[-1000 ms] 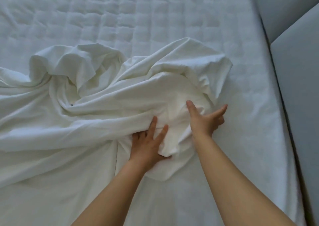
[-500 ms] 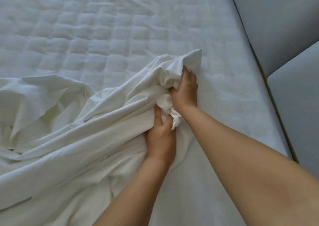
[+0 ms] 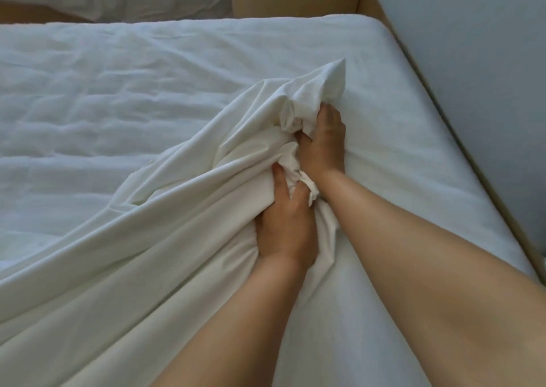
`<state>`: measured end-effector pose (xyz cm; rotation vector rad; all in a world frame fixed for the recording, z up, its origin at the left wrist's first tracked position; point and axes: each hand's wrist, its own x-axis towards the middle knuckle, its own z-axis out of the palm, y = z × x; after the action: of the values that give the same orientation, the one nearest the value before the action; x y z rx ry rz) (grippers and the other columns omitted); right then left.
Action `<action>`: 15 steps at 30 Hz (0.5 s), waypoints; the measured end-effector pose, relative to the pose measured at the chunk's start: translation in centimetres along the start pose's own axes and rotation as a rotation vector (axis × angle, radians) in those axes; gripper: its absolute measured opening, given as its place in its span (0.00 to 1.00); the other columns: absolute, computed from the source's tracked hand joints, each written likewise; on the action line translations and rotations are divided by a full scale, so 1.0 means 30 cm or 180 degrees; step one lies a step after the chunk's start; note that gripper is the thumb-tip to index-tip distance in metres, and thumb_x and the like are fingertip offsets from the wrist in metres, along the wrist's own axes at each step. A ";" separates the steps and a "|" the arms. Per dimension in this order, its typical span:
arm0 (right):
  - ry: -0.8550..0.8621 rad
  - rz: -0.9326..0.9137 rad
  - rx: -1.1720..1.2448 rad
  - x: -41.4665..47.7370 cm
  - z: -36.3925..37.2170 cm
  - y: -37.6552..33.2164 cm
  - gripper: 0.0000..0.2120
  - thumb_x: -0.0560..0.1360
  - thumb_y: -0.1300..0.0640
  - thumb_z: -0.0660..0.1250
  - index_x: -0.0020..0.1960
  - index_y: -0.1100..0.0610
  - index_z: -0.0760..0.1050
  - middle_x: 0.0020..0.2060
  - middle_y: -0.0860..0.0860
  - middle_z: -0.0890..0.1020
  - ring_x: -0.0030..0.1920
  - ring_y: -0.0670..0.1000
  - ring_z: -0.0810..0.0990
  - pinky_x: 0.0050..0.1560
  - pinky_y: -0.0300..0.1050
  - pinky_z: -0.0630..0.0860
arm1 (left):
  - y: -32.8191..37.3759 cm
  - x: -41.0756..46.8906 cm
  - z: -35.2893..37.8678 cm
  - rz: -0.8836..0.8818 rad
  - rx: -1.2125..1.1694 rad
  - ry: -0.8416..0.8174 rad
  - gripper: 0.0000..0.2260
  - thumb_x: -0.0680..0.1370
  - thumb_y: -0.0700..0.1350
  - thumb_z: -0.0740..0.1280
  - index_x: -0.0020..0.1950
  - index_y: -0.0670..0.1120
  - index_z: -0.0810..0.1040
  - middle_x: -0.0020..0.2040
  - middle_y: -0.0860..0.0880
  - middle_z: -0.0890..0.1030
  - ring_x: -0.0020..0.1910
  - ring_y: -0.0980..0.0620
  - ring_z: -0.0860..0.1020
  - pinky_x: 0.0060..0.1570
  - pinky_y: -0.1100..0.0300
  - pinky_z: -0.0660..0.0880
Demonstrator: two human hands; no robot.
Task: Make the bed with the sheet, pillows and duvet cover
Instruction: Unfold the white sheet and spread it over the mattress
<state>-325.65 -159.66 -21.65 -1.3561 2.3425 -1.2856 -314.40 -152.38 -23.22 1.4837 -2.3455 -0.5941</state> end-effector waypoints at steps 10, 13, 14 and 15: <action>0.0288 0.0090 0.0322 0.452 0.167 0.044 0.28 0.74 0.53 0.67 0.70 0.61 0.63 0.65 0.59 0.71 0.64 0.60 0.69 0.62 0.47 0.65 | 0.003 0.468 0.044 0.0039 0.0126 0.0456 0.13 0.76 0.43 0.60 0.60 0.52 0.68 0.78 0.44 0.44 0.59 0.38 0.74 0.50 0.52 0.67; 0.0137 0.0240 0.0605 0.538 0.182 0.052 0.34 0.74 0.51 0.67 0.75 0.56 0.56 0.70 0.54 0.68 0.68 0.56 0.67 0.66 0.44 0.63 | -0.005 0.578 0.065 0.0100 0.0147 0.0655 0.14 0.76 0.43 0.60 0.60 0.53 0.68 0.78 0.44 0.45 0.60 0.38 0.74 0.51 0.51 0.67; 0.0020 0.0308 0.0917 0.549 0.175 0.045 0.34 0.75 0.52 0.66 0.76 0.55 0.54 0.71 0.52 0.67 0.69 0.54 0.66 0.67 0.41 0.62 | -0.011 0.604 0.069 0.0105 0.0175 0.0673 0.14 0.75 0.44 0.62 0.60 0.53 0.68 0.78 0.44 0.45 0.60 0.39 0.74 0.52 0.51 0.67; -0.0105 0.0390 0.1340 0.551 0.162 0.032 0.33 0.76 0.54 0.64 0.76 0.54 0.52 0.71 0.51 0.66 0.70 0.52 0.66 0.68 0.39 0.61 | -0.015 0.627 0.070 0.0120 0.0204 0.0704 0.14 0.75 0.45 0.63 0.60 0.53 0.67 0.78 0.44 0.45 0.60 0.39 0.74 0.52 0.51 0.68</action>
<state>-333.45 -175.02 -20.87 -1.0741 1.9468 -1.5864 -322.92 -169.23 -24.64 1.4476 -2.2342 -0.3293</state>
